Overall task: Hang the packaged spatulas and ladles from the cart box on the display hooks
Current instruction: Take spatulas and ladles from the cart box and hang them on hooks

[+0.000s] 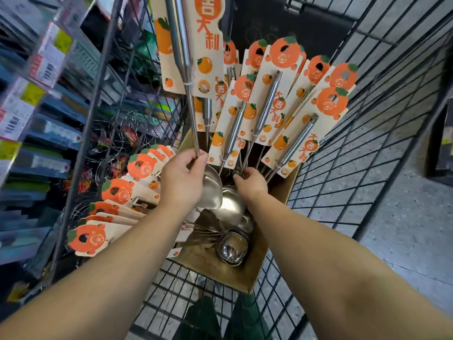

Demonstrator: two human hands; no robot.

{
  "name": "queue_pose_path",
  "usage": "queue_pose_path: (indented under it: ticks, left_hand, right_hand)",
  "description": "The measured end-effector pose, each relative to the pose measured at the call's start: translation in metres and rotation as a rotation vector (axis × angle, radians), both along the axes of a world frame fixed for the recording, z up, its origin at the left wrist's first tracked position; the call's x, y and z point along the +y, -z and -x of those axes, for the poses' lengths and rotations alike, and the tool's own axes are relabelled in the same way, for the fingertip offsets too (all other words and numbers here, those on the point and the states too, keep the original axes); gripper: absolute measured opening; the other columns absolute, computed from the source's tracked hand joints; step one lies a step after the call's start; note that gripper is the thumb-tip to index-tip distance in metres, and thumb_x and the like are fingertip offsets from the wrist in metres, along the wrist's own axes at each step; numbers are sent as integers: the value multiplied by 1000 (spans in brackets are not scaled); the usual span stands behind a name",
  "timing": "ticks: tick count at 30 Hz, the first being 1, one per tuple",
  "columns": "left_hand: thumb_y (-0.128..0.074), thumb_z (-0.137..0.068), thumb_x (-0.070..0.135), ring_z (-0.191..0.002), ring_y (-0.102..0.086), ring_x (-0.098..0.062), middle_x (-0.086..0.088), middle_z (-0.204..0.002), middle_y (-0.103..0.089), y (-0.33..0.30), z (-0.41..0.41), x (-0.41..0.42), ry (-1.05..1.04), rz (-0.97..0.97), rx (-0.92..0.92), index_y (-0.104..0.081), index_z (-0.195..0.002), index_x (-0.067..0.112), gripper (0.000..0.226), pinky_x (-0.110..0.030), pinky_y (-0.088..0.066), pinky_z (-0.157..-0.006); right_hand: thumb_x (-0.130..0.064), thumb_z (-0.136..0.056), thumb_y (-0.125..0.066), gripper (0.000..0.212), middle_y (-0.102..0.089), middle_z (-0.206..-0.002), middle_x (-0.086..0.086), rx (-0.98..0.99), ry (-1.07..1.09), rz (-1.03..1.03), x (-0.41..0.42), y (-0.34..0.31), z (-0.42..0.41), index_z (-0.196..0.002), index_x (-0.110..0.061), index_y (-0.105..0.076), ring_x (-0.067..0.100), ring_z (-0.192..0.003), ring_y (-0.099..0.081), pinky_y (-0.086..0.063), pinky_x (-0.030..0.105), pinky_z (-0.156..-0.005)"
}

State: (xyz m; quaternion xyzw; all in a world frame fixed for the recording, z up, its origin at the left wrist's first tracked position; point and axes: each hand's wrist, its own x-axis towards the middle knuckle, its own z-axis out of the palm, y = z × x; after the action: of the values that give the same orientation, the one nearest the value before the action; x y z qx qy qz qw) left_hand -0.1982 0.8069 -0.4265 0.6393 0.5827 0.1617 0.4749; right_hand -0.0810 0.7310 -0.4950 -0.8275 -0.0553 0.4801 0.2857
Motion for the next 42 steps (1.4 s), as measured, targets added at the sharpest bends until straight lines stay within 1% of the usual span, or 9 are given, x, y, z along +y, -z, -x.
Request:
queue_pose_path:
  ticks: [5, 13, 17, 23, 27, 30, 36, 39, 42]
  left_hand:
    - [-57, -93, 27, -75, -55, -6, 13, -78, -61, -4, 2, -2, 19, 3, -28, -66, -91, 29, 9, -21, -42, -67]
    - [-56, -93, 31, -83, -58, -18, 0, -94, -66, -26, -3, -13, 52, 29, -51, -68, -105, 21, 20, -29, -45, -72]
    - [-56, -93, 33, -90, -61, -25, -4, -97, -67, -62, -10, -19, 80, 8, -86, -68, -109, 17, 26, -36, -50, -80]
    - [-57, -93, 27, -80, -58, -24, -8, -86, -67, -153, 9, -17, 73, -144, -156, -69, -97, 8, 22, -31, -43, -70]
    - [-53, -94, 31, -72, -56, -28, -11, -73, -62, -227, 37, -20, 60, -293, -154, -62, -80, 7, 29, -36, -41, -61]
    - [-52, -95, 34, -67, -53, -27, -9, -67, -56, -280, 70, -38, 14, -390, -185, -59, -79, 7, 32, -35, -34, -56]
    - [-52, -94, 37, -74, -53, -29, -4, -67, -55, -382, 165, -104, -193, -681, -144, -55, -74, 17, 28, -36, -34, -61]
    - [-53, -95, 31, -65, -46, -24, -4, -60, -46, -432, 221, -150, -292, -795, -151, -49, -67, 13, 34, -36, -27, -59]
    - [-58, -92, 26, -64, -47, -22, -8, -61, -49, -474, 271, -195, -409, -888, -143, -57, -70, 3, 32, -33, -25, -58]
  right_hand:
    - [-18, -97, -51, 16, -65, -106, 5, -98, 55, -23, -1, 3, 2, -110, -16, -60, 20, -91, -58, -45, 30, -78]
    - [-21, -99, -48, 16, -62, -97, -2, -284, 142, -200, -8, -64, -19, -113, -20, -57, 18, -86, -59, -47, 28, -69]
    - [-21, -99, -49, 18, -60, -91, -6, -331, 116, -322, -10, -121, -21, -116, -20, -57, 16, -87, -59, -50, 34, -78]
    - [-29, -100, -45, 15, -60, -84, -5, -450, -25, -483, -12, -228, -1, -113, -26, -52, 14, -68, -56, -45, 31, -59]
    - [-35, -99, -44, 25, -68, -92, -3, -502, -124, -617, -14, -301, 27, -122, -26, -49, 17, -77, -63, -52, 39, -68]
    - [-30, -100, -45, 20, -69, -94, -3, -486, -184, -744, -22, -353, 55, -118, -24, -53, 14, -77, -62, -47, 31, -67]
    - [-23, -99, -48, 10, -67, -97, 7, -536, -410, -1048, -62, -453, 135, -108, -21, -53, 24, -88, -61, -44, 33, -80]
    - [-20, -100, -46, 21, -64, -90, 11, -547, -544, -1187, -91, -504, 181, -118, -11, -55, 25, -84, -59, -39, 14, -65]
    - [-14, -100, -45, 25, -62, -93, 10, -501, -661, -1279, -121, -550, 231, -122, -4, -54, 23, -80, -55, -35, 21, -65]
